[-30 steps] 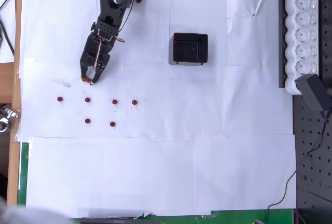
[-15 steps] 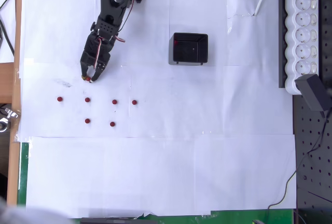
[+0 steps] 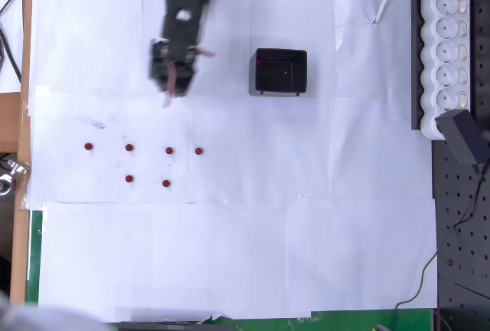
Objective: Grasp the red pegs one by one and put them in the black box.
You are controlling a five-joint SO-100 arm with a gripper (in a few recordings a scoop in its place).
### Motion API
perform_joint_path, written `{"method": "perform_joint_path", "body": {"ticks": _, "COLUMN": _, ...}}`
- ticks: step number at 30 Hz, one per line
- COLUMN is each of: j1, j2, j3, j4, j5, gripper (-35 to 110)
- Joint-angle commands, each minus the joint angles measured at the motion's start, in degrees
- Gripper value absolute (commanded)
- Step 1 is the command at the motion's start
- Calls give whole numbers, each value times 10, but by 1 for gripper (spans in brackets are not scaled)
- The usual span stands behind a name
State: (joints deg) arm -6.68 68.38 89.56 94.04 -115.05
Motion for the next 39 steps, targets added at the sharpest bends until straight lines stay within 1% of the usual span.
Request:
{"method": "perform_joint_path", "body": {"ticks": 1, "j1": -148, "j2": -30, "j3": 122, "j4": 64, "j5": -94, "gripper": 0}}
{"method": "perform_joint_path", "body": {"ticks": 3, "j1": -217, "j2": -3, "j3": 140, "j4": 52, "j5": -133, "gripper": 0}}
{"method": "perform_joint_path", "body": {"ticks": 7, "j1": -316, "j2": 69, "j3": 142, "j4": 2, "j5": -192, "gripper": 0}}
{"method": "perform_joint_path", "body": {"ticks": 10, "j1": -362, "j2": 122, "j3": 138, "j4": -32, "j5": -222, "gripper": 0}}
{"method": "perform_joint_path", "body": {"ticks": 14, "j1": -394, "j2": 171, "j3": 129, "j4": -88, "j5": -254, "gripper": 0}}
{"method": "perform_joint_path", "body": {"ticks": 18, "j1": -410, "j2": 211, "j3": 131, "j4": -127, "j5": -260, "gripper": 0}}
{"method": "perform_joint_path", "body": {"ticks": 25, "j1": -407, "j2": 253, "j3": 107, "j4": -150, "j5": -256, "gripper": 3}}
{"method": "perform_joint_path", "body": {"ticks": 28, "j1": -398, "j2": 256, "j3": 90, "j4": -165, "j5": -249, "gripper": 9}}
{"method": "perform_joint_path", "body": {"ticks": 32, "j1": -393, "j2": 252, "j3": 100, "j4": -147, "j5": -246, "gripper": 14}}
{"method": "perform_joint_path", "body": {"ticks": 36, "j1": -389, "j2": 232, "j3": 109, "j4": -127, "j5": -236, "gripper": 14}}
{"method": "perform_joint_path", "body": {"ticks": 39, "j1": -374, "j2": 185, "j3": 111, "j4": -122, "j5": -227, "gripper": 14}}
